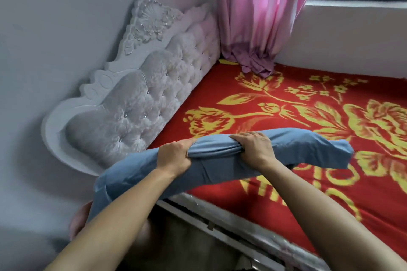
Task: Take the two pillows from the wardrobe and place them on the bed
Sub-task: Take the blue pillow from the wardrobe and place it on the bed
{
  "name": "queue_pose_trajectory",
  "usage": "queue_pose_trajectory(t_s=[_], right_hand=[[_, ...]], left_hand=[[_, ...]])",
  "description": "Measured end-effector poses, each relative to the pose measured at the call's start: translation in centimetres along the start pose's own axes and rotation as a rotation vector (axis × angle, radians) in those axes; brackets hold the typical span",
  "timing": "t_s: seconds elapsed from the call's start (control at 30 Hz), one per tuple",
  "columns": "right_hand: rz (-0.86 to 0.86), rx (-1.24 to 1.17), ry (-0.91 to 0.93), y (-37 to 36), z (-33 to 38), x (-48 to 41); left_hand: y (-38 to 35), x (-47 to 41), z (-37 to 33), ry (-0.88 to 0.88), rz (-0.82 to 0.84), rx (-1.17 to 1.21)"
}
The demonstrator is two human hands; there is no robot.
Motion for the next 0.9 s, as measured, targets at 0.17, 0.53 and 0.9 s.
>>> queue_pose_trajectory(t_s=[0.17,0.53,0.9], right_hand=[[0.013,0.068,0.087,-0.6,-0.5,-7.7],[0.001,0.198,0.014,-2.7,-1.3,-22.6],[0.116,0.366,-0.081,-1.8,-3.3,-33.5]], left_hand=[[-0.6,-5.7,2.4,0.059,-0.033,0.050],[-6.5,-21.2,9.5,0.106,0.065,0.302],[-11.2,-33.3,11.9,0.101,0.220,0.562]])
Point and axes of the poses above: each hand's wrist, its own x-axis away from the middle knuckle, its own y-axis out of the back of the hand, z = x × y, the point moved 4 cm from there along -x, towards the middle knuckle, and after that the axes turned 3 degrees about y, right-handed, at the moved point
